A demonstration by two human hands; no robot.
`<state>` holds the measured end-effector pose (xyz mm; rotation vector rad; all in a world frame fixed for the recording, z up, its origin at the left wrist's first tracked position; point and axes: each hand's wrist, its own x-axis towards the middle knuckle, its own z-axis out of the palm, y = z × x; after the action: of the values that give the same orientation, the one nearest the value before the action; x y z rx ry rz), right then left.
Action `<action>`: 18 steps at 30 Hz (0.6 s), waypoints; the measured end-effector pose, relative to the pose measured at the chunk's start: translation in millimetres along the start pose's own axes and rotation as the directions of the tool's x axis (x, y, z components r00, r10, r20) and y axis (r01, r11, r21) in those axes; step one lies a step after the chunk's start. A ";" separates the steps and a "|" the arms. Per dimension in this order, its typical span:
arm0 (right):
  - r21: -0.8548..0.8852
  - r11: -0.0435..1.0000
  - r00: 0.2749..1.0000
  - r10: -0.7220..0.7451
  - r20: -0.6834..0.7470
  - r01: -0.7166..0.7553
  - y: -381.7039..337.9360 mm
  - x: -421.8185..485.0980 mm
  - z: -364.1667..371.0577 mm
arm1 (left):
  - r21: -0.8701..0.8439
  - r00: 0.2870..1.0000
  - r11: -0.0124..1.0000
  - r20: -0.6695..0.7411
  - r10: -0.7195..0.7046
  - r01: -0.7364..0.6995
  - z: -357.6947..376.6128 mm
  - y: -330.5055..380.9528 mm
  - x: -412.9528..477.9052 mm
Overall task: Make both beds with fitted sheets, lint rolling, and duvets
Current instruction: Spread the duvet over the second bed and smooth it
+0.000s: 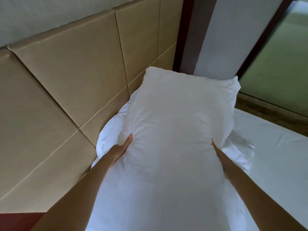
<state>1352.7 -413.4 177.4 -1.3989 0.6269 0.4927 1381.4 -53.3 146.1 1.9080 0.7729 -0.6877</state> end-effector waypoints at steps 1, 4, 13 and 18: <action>0.007 1.000 0.999 -0.029 -0.039 0.029 -1.1 -3.4 6.7 | 0.001 1.000 1.000 -0.017 0.017 -0.017 2.9 0.4 -0.8; 0.000 0.997 0.989 -0.072 -0.128 0.072 9.0 2.4 9.2 | -0.014 0.998 0.999 -0.050 0.044 -0.045 10.4 -0.3 -1.5; -0.059 0.994 0.948 -0.104 -0.299 0.090 36.1 13.6 -22.1 | -0.111 0.977 0.977 -0.136 0.165 -0.181 28.4 -0.8 -41.8; -0.041 0.991 0.931 -0.133 -0.340 0.127 50.6 -2.6 -60.8 | -0.116 0.956 0.959 -0.175 0.235 -0.257 52.9 -0.5 -80.3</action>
<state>1310.7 -467.6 137.9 -1.5472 0.8038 0.1479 1321.8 -119.2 182.8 1.9068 0.6468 -0.3218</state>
